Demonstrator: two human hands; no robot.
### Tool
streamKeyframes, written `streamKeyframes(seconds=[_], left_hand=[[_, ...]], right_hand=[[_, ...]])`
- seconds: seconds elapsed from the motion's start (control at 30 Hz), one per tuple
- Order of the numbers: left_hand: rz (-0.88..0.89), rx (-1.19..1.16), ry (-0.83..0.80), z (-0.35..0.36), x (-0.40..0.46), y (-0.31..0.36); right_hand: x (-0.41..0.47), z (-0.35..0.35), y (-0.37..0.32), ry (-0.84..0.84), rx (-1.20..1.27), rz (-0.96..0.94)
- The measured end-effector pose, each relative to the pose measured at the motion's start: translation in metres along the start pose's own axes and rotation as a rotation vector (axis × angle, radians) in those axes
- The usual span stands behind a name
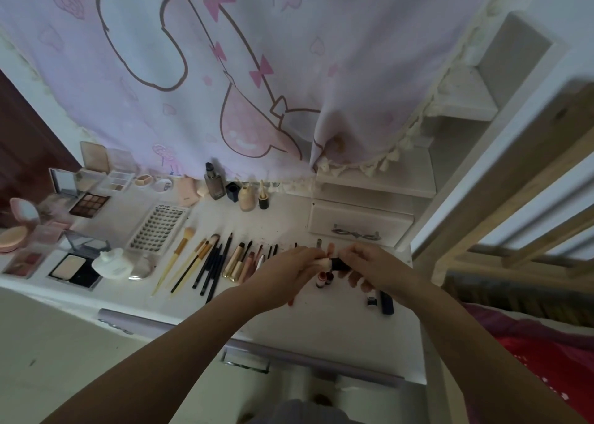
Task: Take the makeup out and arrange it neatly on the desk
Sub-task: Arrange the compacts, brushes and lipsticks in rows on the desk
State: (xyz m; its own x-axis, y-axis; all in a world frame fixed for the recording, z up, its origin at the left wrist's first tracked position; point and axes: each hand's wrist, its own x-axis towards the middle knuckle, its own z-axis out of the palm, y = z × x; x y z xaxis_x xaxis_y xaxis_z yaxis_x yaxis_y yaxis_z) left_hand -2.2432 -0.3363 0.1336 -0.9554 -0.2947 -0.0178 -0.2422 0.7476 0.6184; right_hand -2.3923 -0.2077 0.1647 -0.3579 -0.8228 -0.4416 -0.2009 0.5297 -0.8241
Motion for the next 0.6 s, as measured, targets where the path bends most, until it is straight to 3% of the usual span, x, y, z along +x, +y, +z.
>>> streamKeyframes(seconds=[0.43, 0.6], left_hand=[[-0.029, -0.025, -0.059, 0.006, -0.003, -0.001], [-0.205, -0.225, -0.15, 0.022, -0.011, -0.018]], right_hand=[[0.0, -0.002, 0.011, -0.04, -0.12, 0.012], [0.003, -0.012, 0.032, 0.025, -0.042, 0.096]])
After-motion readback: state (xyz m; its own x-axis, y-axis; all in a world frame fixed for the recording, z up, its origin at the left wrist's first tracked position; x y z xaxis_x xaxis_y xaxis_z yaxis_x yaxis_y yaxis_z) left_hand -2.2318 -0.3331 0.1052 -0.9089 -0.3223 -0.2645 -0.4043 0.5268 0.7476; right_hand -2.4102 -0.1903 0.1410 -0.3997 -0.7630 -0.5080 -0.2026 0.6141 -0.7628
